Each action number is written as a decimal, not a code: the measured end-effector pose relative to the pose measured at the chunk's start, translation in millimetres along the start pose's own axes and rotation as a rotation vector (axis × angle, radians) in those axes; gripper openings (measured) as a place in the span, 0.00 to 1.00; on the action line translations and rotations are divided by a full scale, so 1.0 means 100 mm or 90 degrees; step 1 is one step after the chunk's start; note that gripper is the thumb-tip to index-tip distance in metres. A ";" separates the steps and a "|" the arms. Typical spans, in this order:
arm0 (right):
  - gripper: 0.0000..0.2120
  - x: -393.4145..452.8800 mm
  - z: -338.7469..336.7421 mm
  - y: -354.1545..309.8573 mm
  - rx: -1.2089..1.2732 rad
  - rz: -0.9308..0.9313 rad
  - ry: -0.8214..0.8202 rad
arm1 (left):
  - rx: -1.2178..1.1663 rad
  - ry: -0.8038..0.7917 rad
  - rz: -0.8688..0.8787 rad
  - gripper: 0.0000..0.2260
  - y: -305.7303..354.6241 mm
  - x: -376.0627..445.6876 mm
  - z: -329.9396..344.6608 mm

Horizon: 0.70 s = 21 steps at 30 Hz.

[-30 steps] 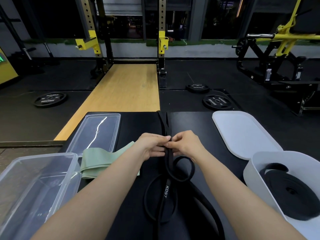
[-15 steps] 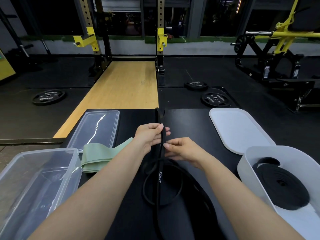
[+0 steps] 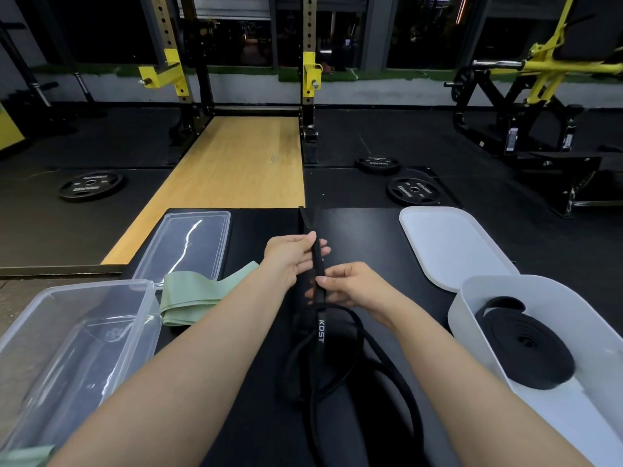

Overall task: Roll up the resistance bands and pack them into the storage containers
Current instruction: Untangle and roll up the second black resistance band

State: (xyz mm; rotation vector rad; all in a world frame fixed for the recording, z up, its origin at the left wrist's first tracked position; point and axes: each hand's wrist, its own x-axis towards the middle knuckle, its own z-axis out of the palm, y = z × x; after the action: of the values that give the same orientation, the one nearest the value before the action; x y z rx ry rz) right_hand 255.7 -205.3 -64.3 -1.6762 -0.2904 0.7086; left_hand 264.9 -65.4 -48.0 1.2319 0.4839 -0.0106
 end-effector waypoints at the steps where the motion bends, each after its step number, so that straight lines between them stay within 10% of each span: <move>1: 0.07 0.00 0.01 0.00 0.003 -0.004 0.009 | 0.015 -0.001 -0.002 0.08 -0.01 -0.01 0.00; 21: 0.09 0.09 0.08 -0.03 -0.021 -0.099 0.249 | 0.322 -0.102 0.007 0.08 -0.25 -0.46 -0.30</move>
State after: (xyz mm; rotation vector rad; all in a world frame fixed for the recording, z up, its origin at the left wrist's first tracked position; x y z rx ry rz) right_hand 258.5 -193.6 -64.2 -1.7614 -0.1514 0.2522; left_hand 206.3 -58.2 -61.7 1.7135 0.3424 -0.2335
